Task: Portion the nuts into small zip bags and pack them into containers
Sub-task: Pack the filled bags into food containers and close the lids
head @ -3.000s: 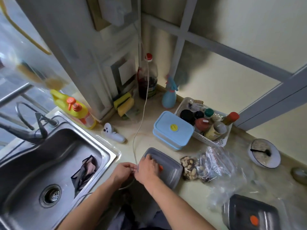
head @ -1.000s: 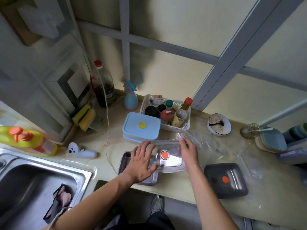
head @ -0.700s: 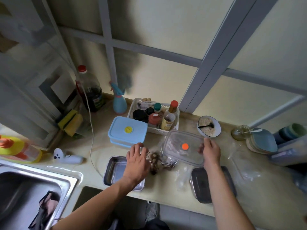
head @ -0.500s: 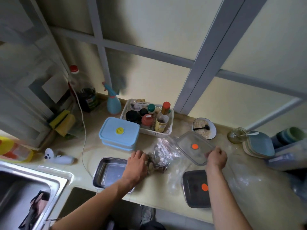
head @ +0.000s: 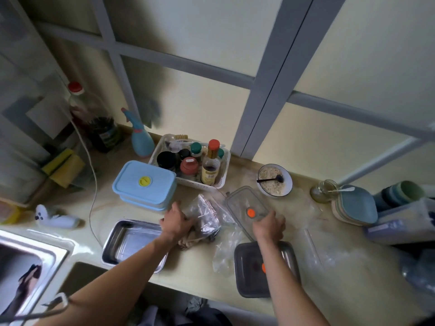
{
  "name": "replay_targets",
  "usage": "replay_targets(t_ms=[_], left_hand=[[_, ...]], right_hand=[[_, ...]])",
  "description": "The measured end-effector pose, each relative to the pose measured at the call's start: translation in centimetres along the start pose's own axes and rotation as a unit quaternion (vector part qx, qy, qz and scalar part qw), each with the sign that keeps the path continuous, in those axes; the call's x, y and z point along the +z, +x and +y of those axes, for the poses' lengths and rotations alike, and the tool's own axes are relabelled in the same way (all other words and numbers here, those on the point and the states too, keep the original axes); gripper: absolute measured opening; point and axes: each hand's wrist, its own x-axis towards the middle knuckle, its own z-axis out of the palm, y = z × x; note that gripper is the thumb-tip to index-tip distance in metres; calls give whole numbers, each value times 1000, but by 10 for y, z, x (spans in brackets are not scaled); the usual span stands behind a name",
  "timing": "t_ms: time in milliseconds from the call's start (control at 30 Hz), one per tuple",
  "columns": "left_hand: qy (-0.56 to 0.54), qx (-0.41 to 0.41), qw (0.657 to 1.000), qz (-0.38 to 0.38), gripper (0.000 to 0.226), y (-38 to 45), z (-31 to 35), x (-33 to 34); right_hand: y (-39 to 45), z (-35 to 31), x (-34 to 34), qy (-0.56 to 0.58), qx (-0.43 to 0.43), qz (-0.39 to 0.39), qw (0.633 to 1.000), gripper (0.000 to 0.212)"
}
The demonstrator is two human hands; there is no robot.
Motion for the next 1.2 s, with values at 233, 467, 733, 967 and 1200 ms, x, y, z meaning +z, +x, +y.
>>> replay_targets(t_ms=[233,467,733,967,1200], left_hand=[[-68,136,988,42,35,-8,-1,-14],[-180,176,965,76,34,-39,3,-29],[-280,90,947,132,23,-78,-15,-46],[-287,25,940,184,19,-80,-70,-93],[-163,-78,982,57,27,-52,-137,-109]], right_hand=[[-36,-21,19,92,-251,83,960,33],[-64,-53,25,200,-224,-244,922,34],[-124,-57,55,369,-139,-285,874,56],[-179,-83,98,300,-209,-265,892,83],[-201,-92,160,150,-158,-223,950,20]])
